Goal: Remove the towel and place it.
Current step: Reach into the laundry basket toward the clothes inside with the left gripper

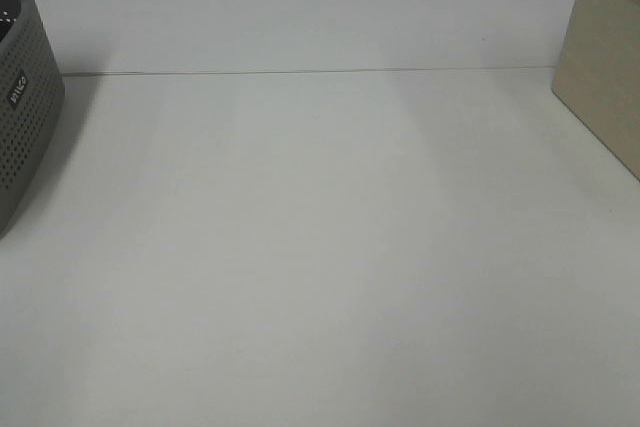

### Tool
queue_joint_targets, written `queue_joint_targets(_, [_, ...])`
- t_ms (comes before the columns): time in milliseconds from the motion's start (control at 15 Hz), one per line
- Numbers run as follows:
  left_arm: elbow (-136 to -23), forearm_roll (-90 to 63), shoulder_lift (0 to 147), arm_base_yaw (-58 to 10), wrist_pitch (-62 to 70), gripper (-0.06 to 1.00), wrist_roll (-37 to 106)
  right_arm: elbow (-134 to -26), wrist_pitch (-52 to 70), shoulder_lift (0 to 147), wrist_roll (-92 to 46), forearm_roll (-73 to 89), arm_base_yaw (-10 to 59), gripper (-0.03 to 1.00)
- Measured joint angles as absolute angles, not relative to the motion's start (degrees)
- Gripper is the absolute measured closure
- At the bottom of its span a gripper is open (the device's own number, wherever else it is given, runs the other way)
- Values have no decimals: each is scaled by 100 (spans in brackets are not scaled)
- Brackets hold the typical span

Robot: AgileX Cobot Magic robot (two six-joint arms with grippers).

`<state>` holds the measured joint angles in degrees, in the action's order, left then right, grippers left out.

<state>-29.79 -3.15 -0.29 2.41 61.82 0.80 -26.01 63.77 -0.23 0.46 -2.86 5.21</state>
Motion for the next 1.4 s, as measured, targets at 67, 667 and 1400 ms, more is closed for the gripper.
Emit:
queue_joint_targets(67, [-2979,-315,-29,241,6182,-5,80,-2601,6377,-23,46,-286,521,34])
queue_joint_targets(667, [-2979,-315,-29,241,6182,-5,80,-2601,6377,-23,46,-286,521,34])
queue_joint_targets(1400, [-2979,-315,-29,241,6182,-5,80,-2601,6377,-23,46,-286,521,34])
